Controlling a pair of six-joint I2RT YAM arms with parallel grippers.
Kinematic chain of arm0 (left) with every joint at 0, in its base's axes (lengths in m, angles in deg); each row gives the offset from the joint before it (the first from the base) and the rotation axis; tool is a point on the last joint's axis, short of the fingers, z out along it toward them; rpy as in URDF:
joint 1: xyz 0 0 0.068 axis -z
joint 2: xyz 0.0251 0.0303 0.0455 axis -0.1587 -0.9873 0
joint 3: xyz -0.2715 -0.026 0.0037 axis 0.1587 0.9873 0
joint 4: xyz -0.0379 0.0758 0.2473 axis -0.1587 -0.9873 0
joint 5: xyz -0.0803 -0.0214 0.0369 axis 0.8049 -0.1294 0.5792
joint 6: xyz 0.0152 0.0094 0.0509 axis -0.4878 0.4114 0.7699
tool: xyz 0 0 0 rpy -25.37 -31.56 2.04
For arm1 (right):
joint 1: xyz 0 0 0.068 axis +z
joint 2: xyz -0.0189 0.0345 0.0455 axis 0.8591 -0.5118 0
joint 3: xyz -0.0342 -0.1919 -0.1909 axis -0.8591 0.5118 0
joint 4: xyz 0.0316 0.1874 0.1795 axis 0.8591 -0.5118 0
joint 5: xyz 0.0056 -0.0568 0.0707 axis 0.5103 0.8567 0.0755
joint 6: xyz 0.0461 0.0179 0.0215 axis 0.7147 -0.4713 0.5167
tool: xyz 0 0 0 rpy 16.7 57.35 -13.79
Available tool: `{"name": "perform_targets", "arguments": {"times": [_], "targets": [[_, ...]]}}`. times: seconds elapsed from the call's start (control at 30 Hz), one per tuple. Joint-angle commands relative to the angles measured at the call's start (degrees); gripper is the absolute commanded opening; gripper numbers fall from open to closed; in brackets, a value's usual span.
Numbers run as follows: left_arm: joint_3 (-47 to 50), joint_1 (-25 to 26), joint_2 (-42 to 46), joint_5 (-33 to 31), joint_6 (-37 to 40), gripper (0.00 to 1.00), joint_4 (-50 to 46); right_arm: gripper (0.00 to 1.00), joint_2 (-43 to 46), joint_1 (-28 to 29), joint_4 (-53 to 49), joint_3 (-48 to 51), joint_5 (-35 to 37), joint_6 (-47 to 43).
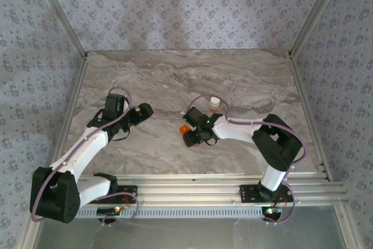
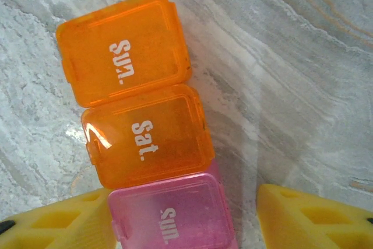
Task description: Sort the pills into containers
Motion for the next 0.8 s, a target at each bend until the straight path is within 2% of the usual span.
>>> {"name": "perform_targets", "arguments": {"times": [0.0, 0.33, 0.63, 0.77], "targets": [[0.0, -0.2, 1.0, -1.4, -3.6, 1.00, 1.3, 0.58, -0.3, 0.9, 3.1, 1.4, -1.7, -1.1], [4.6, -0.1, 3.2, -0.1, -7.5, 0.99, 9.4, 0.40, -0.3, 1.7, 2.9, 1.4, -2.1, 0.9], [3.3, 1.0, 0.1, 5.8, -5.7, 0.94, 11.1, 0.18, 1.8, 0.6, 1.8, 0.3, -4.9, 1.8], [1.3, 2.9, -1.4, 6.2, -4.7, 0.94, 10.3, 0.15, 4.2, -1.7, 2.6, 0.3, -6.8, 2.3]]}}
